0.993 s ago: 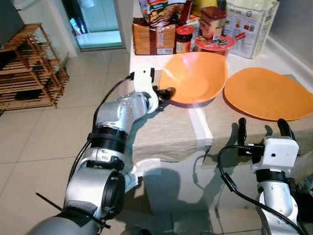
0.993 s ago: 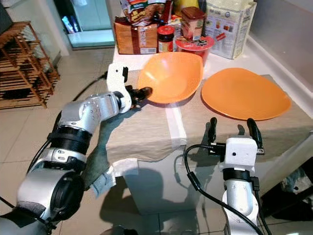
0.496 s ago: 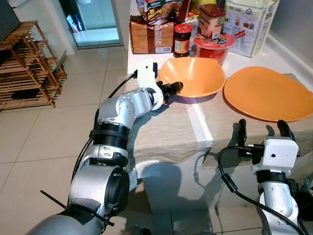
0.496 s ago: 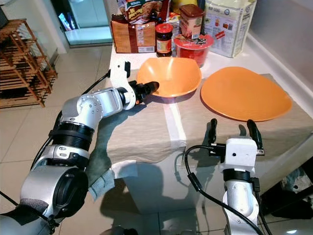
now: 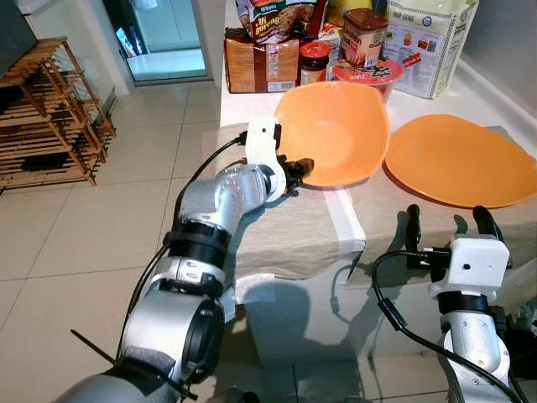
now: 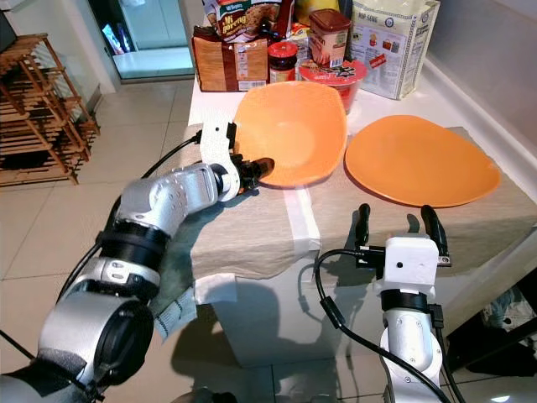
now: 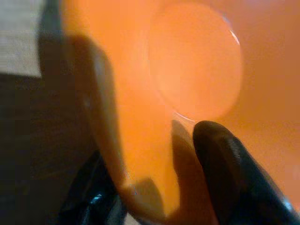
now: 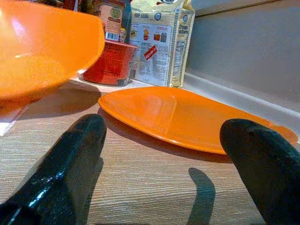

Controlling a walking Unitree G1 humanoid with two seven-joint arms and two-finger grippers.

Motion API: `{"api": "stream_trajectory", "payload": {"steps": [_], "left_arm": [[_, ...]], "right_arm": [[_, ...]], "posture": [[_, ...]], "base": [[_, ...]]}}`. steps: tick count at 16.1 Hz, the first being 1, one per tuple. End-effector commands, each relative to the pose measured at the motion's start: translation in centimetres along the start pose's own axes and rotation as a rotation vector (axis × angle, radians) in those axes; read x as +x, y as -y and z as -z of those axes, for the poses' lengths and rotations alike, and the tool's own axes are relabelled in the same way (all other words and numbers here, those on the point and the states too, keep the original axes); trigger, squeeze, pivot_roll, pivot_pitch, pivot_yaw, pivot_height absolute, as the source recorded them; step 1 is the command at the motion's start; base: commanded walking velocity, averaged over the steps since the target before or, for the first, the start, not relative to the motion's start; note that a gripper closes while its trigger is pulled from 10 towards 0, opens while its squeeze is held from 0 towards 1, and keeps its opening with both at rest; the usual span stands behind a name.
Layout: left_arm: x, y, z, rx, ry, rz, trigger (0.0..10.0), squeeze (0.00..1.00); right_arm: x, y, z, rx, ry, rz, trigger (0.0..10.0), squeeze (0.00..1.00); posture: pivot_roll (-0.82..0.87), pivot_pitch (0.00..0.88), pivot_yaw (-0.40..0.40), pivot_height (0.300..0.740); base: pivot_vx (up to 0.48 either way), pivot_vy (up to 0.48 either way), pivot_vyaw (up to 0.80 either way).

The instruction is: Setting the table

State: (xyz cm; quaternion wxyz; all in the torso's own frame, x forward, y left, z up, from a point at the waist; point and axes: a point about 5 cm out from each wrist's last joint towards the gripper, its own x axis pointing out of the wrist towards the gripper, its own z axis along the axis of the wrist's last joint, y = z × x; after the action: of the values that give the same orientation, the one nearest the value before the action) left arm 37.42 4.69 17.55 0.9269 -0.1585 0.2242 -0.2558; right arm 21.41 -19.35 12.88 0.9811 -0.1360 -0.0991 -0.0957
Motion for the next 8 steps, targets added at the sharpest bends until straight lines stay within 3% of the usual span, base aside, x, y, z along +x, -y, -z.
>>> {"api": "stream_trajectory", "payload": {"steps": [1, 4, 8], "left_arm": [[-0.2, -0.3, -0.1, 0.030, 0.023, -0.002, 0.0, 0.00], [-0.6, 0.0, -0.9, 0.027, 0.111, 0.028, 0.0, 0.00], [-1.4, -0.2, -2.3, -0.023, 0.244, 0.028, 0.0, 0.13]], "right_arm": [[0.1, -0.2, -0.6, 0.003, 0.016, -0.010, 10.0, 0.00], [0.1, -0.3, -0.4, 0.004, 0.012, -0.016, 10.0, 0.00], [0.1, -0.4, -0.3, 0.005, 0.009, -0.022, 10.0, 0.00]], "posture": [[-0.20, 0.025, 0.097, 0.727], [-0.19, 0.025, 0.094, 0.727], [-0.19, 0.021, 0.092, 0.727]], "base": [[0.000, 0.000, 0.00], [0.000, 0.000, 0.00], [0.000, 0.000, 0.00]]}}
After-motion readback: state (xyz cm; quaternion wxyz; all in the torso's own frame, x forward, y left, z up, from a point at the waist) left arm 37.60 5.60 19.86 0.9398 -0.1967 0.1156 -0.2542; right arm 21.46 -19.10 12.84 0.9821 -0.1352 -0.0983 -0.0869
